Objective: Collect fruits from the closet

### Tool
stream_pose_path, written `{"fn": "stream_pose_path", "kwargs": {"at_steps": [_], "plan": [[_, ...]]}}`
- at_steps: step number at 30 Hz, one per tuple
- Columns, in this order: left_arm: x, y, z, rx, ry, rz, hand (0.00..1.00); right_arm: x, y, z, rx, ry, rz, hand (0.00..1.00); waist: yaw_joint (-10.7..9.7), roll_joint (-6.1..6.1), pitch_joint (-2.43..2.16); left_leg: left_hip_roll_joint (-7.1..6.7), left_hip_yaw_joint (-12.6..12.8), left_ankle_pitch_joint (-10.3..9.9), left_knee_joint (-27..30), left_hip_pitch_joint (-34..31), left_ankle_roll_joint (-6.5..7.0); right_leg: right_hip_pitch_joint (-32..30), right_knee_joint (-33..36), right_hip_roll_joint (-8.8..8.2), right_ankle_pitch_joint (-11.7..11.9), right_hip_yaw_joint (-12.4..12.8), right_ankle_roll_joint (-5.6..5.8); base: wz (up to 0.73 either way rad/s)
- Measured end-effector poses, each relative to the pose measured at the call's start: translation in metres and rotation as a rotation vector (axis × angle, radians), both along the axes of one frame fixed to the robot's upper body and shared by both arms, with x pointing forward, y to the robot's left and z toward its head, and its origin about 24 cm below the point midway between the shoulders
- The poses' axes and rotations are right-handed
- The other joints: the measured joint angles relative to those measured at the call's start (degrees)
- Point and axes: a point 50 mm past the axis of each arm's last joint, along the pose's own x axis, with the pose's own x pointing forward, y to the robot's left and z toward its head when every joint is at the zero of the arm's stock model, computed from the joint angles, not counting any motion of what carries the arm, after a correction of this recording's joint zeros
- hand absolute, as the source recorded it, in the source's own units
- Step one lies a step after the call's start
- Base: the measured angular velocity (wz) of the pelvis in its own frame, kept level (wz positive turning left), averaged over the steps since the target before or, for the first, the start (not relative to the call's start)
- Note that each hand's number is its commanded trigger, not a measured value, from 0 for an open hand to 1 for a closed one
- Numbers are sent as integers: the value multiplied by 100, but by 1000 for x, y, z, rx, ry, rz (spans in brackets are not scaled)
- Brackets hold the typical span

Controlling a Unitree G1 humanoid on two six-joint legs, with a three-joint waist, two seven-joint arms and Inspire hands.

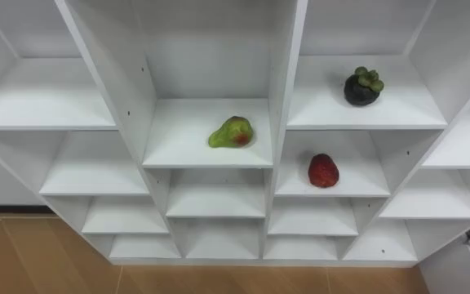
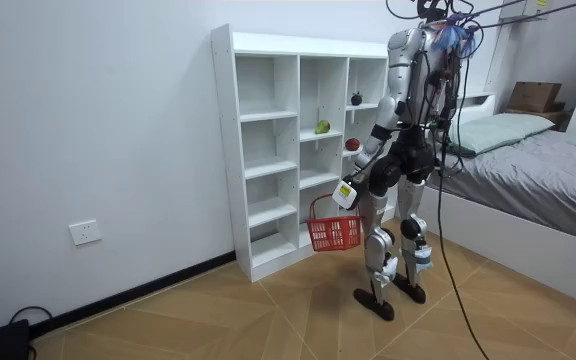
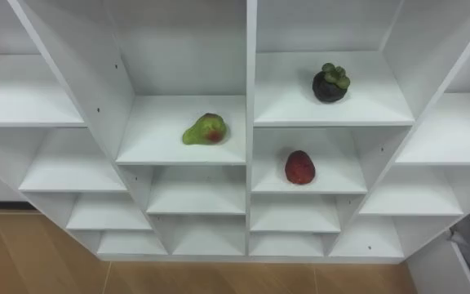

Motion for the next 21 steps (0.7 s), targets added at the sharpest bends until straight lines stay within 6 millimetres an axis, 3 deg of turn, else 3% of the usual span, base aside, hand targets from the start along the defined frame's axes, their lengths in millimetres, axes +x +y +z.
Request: {"fn": "stream_pose_path", "kwargs": {"at_steps": [21], "plan": [[0,1,0,1,0,6,100,1,-2,0,-55,10,32,0,15,-22,-8,11,109,-13,-13,43,9,-37,12,5,0,116,0,-2]]}}
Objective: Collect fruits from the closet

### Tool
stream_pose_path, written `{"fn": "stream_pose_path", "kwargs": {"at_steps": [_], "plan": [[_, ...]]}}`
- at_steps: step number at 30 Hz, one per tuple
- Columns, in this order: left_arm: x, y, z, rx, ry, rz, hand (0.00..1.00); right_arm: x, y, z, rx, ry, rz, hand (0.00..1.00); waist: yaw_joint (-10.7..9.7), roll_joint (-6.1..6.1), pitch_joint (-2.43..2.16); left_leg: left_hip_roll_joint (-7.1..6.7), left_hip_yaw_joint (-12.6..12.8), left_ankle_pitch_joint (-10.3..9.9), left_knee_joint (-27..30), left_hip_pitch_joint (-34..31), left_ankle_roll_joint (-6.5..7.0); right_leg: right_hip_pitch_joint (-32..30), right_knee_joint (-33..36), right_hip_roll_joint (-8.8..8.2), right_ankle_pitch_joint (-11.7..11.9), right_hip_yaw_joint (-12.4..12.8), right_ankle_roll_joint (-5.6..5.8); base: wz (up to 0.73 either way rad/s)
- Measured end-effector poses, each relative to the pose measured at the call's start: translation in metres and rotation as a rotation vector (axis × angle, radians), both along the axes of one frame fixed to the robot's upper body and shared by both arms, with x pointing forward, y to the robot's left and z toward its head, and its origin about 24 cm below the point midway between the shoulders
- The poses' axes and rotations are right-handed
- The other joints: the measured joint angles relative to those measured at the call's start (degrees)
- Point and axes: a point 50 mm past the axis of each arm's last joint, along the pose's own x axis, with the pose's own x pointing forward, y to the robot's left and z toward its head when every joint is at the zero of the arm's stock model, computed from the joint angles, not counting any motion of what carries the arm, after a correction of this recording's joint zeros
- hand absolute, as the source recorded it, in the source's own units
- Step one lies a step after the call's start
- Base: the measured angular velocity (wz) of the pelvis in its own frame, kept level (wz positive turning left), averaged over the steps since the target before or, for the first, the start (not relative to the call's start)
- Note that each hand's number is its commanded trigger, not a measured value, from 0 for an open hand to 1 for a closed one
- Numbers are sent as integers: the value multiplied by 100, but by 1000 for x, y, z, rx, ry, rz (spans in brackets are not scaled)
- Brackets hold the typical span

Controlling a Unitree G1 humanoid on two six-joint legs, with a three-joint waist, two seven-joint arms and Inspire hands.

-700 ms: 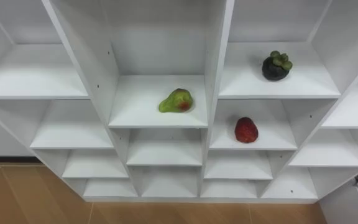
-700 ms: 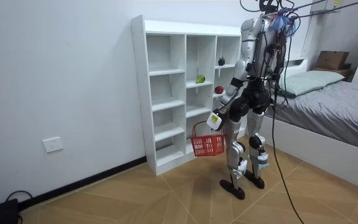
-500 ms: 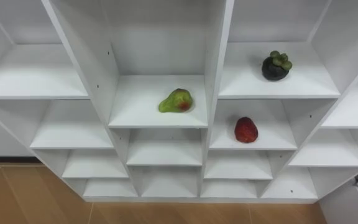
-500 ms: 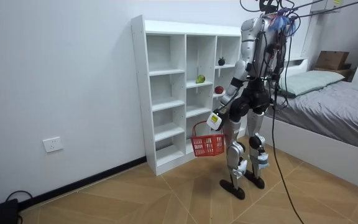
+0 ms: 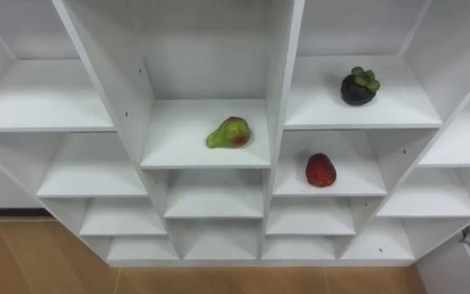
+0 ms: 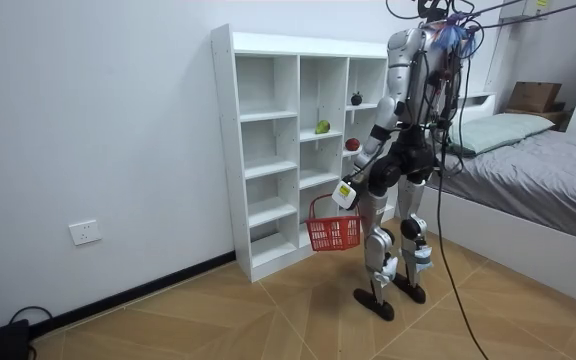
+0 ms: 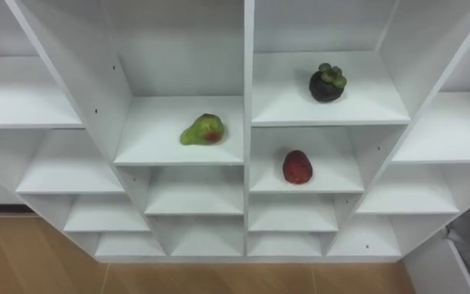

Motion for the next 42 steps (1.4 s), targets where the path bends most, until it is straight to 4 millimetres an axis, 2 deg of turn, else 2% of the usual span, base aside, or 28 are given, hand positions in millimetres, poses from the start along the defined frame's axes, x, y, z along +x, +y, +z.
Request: {"fn": "stream_pose_path", "kwargs": {"at_steps": [7,15,23,26,28,33,42], "plan": [[-4,2,0,5,4,24,100,2,-1,1,-71,-4,45,0,1,-51,-6,0,12,-7,-10,3,-3,3,7,5,1,3,1,0],[-4,2,0,18,6,28,100,10,-3,3,-191,-29,101,0,5,-34,-5,15,91,-22,-8,-16,-3,-41,24,11,1,36,1,-3],[4,2,1,24,-24,16,100,57,-3,27,-349,-278,244,0,-28,22,-19,28,165,-23,-6,-92,0,-195,87,11,2,109,1,-6],[7,2,3,28,-56,9,100,74,0,50,-409,-445,278,0,-26,11,-16,27,181,-23,-7,-92,-1,-198,98,11,5,125,0,-1],[9,2,4,30,-68,5,100,89,4,74,-468,-595,317,0,-40,25,-17,28,183,-23,-15,-106,-1,-218,91,15,4,143,0,0],[11,3,5,36,-87,1,100,117,9,119,-547,-855,279,0,-123,10,-26,29,191,-23,-27,-166,-1,-294,102,26,6,212,2,-1],[8,0,4,15,-96,-23,100,139,21,187,-597,-1208,243,0,-168,99,-25,85,446,-28,-98,-156,-10,-421,197,74,25,399,-17,-14]]}}
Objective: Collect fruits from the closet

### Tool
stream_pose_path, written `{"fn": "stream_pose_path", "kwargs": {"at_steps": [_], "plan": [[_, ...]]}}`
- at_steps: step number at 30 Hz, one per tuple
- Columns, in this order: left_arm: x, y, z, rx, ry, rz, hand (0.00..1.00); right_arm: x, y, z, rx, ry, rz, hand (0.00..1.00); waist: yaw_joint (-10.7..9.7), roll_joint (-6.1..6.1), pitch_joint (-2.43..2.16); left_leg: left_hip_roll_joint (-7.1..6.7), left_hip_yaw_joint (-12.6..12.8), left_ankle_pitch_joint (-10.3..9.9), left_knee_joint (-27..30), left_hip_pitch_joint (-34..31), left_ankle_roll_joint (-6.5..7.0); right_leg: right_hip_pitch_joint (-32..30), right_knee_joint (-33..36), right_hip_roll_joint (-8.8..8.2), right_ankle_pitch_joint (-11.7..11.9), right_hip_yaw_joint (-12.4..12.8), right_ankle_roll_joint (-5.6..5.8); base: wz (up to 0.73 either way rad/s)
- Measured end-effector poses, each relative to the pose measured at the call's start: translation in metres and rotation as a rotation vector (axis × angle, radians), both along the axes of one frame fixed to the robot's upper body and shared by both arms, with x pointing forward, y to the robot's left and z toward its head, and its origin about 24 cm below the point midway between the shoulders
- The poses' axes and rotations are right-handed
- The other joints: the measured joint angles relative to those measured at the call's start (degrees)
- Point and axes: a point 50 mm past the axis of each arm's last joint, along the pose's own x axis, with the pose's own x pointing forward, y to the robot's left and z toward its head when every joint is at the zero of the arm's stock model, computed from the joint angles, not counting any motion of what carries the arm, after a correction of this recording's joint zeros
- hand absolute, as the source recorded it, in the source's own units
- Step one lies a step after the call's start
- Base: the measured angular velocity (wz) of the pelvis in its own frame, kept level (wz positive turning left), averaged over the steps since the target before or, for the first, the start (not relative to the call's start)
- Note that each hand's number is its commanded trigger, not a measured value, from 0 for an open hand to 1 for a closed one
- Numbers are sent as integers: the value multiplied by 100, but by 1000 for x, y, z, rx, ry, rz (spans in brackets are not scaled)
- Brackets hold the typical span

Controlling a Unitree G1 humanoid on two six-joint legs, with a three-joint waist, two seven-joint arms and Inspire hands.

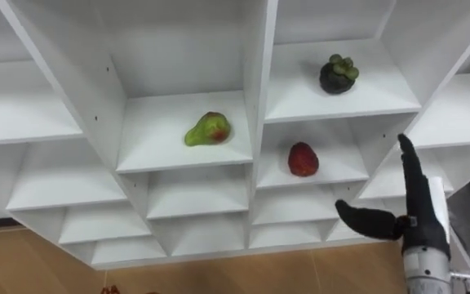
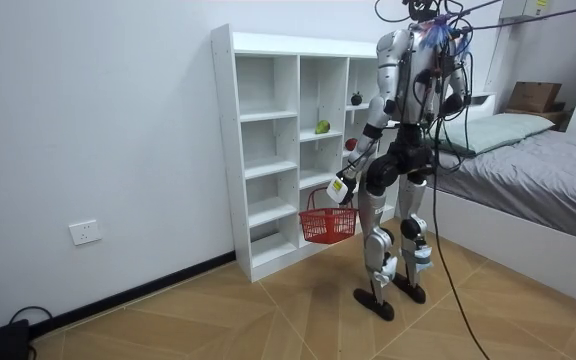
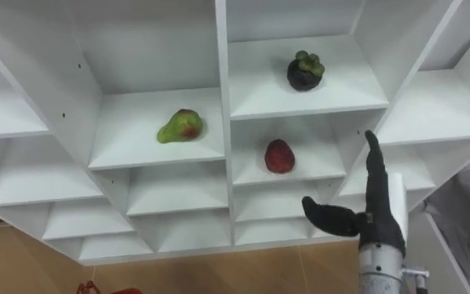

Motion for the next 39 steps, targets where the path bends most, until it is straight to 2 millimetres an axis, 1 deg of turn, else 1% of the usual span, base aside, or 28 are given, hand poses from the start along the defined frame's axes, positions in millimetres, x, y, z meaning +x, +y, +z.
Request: {"fn": "stream_pose_path", "kwargs": {"at_steps": [1,4,8,10,12,16,21,23,26,29,32,35,36,39], "plan": [[0,0,0,0,-5,-3,100,1,1,8,-8,-51,-6,0,3,-2,-1,5,3,-2,-1,-1,-3,-9,3,6,1,0,-2,0],[-1,-2,0,-1,-5,-16,100,5,2,24,-47,-148,-24,0,-7,-10,-8,13,19,-2,-1,-10,-5,-65,8,12,8,4,-11,-2],[-1,-2,0,-5,-6,-19,100,9,3,40,-71,-225,-30,0,0,-31,-18,13,27,-2,-2,-7,-5,-65,8,11,8,4,-11,0],[-3,-1,0,-3,0,-20,100,11,3,52,-92,-278,-14,0,15,-56,-18,13,27,-2,-4,1,-6,-50,5,11,9,3,-11,0],[-3,0,0,0,1,-21,100,15,3,59,-100,-312,-11,0,13,-89,-20,16,27,-2,-4,16,-6,-27,3,14,9,1,-12,0],[-3,0,0,-1,2,-26,100,17,3,61,-100,-326,-12,0,44,-139,-24,21,25,-7,-4,47,-12,42,5,17,14,-2,-11,0],[-2,2,0,2,1,-31,100,19,3,63,-108,-334,-6,0,38,-142,-16,23,11,-6,-5,53,-12,60,7,18,22,-20,-13,1],[-2,4,1,1,-1,-35,100,21,1,65,-112,-341,0,0,34,-160,27,23,-6,-6,-7,94,-12,117,-1,17,22,-37,-13,4],[-1,5,1,3,-1,-39,100,24,1,69,-112,-359,2,0,18,-195,49,24,-20,-7,-2,97,-14,120,-2,18,22,-55,-13,0],[-1,5,1,3,-1,-38,100,25,1,69,-118,-358,4,0,34,-231,49,20,-39,-7,-1,88,-14,123,-2,13,22,-91,-13,4],[-3,6,1,8,3,-37,100,30,0,67,-119,-347,4,0,47,-275,38,20,-41,-7,-2,84,-14,116,-5,13,22,-105,-13,0],[-2,8,2,11,0,-33,100,39,-2,70,-141,-354,20,0,94,-306,32,21,-42,-7,-3,87,-14,115,-6,12,22,-105,-13,0],[-2,8,2,12,0,-33,100,42,-3,72,-147,-360,24,0,122,-322,22,23,-43,-7,-2,91,-14,119,-7,13,22,-107,-13,0],[-2,8,2,11,0,-34,100,46,-2,76,-145,-380,28,0,186,-329,21,21,-64,-7,0,91,-14,123,-8,11,22,-118,-13,3]]}}
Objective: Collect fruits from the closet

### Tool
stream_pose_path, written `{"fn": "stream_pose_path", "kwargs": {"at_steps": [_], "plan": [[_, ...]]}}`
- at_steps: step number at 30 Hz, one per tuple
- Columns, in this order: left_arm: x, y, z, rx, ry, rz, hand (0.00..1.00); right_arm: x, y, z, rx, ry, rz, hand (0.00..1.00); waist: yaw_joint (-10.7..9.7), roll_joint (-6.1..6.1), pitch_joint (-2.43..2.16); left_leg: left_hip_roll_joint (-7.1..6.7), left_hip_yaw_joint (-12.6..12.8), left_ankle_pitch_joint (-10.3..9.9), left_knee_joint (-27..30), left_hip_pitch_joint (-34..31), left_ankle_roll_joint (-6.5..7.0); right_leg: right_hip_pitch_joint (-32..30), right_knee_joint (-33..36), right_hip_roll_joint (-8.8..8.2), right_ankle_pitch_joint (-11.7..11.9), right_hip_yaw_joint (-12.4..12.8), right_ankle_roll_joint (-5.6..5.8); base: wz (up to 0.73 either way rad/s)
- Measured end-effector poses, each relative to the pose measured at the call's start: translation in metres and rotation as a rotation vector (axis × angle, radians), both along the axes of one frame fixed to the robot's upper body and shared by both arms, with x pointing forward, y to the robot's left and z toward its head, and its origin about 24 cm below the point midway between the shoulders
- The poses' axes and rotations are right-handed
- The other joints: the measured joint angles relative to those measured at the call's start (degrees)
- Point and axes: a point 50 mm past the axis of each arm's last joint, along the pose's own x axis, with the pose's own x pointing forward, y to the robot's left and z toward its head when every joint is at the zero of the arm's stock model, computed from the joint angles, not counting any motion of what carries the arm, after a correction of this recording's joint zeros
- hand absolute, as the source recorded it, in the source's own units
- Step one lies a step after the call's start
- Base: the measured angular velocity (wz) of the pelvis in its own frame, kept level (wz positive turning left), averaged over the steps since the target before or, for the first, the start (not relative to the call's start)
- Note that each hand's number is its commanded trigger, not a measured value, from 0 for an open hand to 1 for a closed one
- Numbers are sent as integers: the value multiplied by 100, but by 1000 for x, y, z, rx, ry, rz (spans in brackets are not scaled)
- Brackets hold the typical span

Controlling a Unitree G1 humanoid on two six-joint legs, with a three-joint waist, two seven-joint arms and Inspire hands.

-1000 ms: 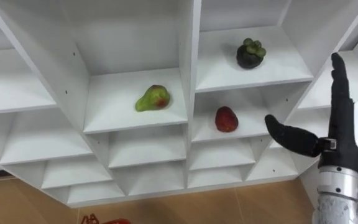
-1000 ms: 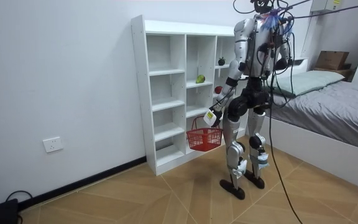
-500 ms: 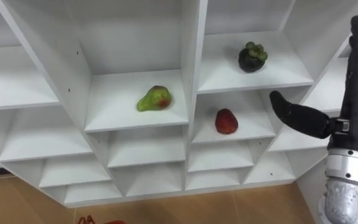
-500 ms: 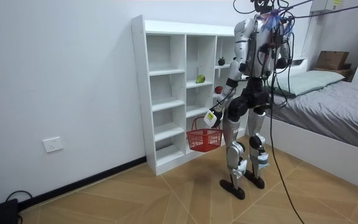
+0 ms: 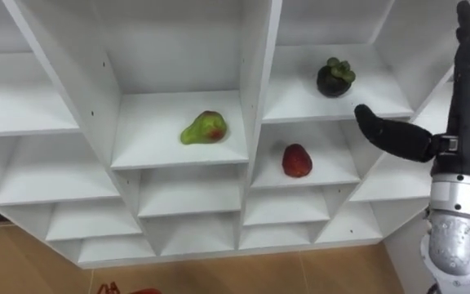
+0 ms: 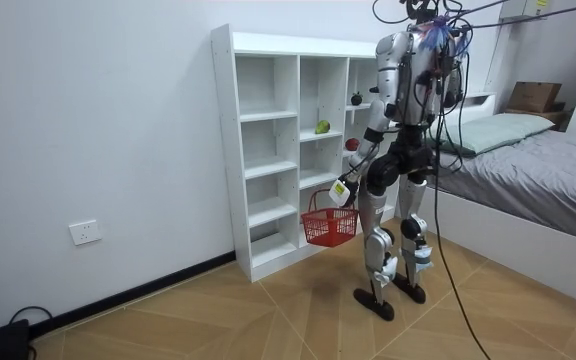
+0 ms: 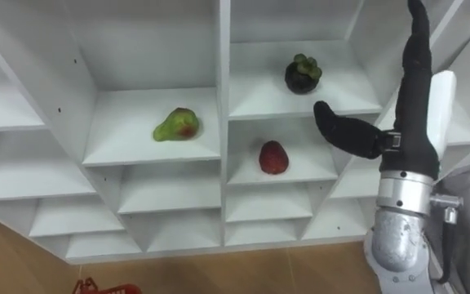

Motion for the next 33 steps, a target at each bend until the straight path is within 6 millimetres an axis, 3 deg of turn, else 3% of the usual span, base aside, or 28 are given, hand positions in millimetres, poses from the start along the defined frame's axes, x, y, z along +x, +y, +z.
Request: {"fn": "stream_pose_path", "kwargs": {"at_steps": [5,12,33], "plan": [[-1,3,0,10,10,-2,100,6,0,1,1,-7,2,0,109,6,7,-8,-91,1,2,30,0,65,-10,-12,0,-113,0,6],[-2,3,-1,7,27,-2,100,22,-4,-11,35,62,-1,0,155,9,33,-11,-199,3,19,110,-3,194,-17,-22,0,-247,0,8],[-6,5,-1,0,45,18,100,27,-14,-23,99,152,27,0,189,10,31,-17,-240,8,45,100,-8,222,-10,-28,0,-317,0,0]]}}
